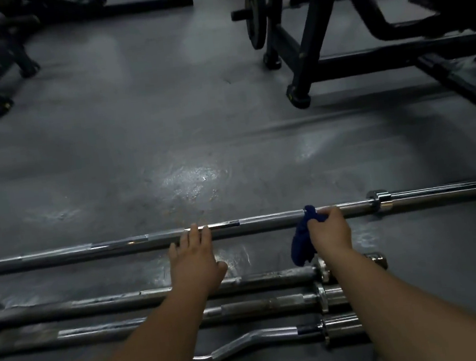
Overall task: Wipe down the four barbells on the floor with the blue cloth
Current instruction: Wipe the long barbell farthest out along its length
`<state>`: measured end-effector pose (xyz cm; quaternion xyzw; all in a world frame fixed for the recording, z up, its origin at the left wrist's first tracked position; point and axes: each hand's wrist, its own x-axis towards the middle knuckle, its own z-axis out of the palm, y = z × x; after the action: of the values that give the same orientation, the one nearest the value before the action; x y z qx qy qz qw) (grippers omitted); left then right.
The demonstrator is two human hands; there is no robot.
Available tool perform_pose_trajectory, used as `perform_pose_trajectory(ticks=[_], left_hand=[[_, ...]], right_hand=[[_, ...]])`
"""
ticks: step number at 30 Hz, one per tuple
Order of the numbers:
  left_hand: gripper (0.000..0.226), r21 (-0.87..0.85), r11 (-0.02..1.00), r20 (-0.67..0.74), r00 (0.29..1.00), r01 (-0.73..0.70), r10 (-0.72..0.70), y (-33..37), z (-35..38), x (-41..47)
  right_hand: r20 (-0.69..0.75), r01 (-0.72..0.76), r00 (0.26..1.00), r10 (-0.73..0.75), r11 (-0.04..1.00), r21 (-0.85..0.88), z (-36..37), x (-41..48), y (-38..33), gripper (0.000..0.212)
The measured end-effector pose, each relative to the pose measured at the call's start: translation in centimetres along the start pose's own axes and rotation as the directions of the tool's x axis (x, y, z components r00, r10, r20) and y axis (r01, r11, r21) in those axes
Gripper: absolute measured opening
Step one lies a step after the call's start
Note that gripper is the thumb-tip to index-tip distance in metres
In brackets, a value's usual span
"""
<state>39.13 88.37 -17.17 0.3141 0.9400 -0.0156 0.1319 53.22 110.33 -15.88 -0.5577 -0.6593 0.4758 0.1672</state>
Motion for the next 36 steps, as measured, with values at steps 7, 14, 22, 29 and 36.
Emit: perform_pose_trajectory(ticks=[7, 14, 22, 29, 36], left_hand=[[0.094, -0.016, 0.998, 0.155, 0.985, -0.067, 0.069, -2.6, 2.9, 4.1], [0.091, 0.185, 0.877, 0.200, 0.891, -0.443, 0.408, -6.8, 1.4, 12.2], [0.086, 0.125, 0.663, 0.127, 0.674, -0.739, 0.728, -11.8, 2.8, 13.3], [0.088, 0.050, 0.756, 0.083, 0.757, -0.653, 0.648, -10.7, 8.6, 15.8], [0.088, 0.020, 0.795, 0.081, 0.794, -0.606, 0.603, -13.6, 9.7, 16.1]], right_hand=[[0.051, 0.075, 0.996, -0.069, 0.988, -0.131, 5.3, 3.5, 0.6, 0.013], [0.072, 0.137, 0.990, -0.123, 0.961, -0.240, 8.7, 9.2, 2.5, 0.024], [-0.108, 0.121, 0.980, -0.168, 0.930, -0.348, 9.8, 12.6, 5.6, 0.033], [0.110, 0.406, 0.909, -0.403, 0.793, -0.455, 18.4, 8.8, 6.4, 0.049], [-0.034, 0.296, 0.928, -0.372, 0.787, -0.541, 12.4, 12.0, 7.2, 0.060]])
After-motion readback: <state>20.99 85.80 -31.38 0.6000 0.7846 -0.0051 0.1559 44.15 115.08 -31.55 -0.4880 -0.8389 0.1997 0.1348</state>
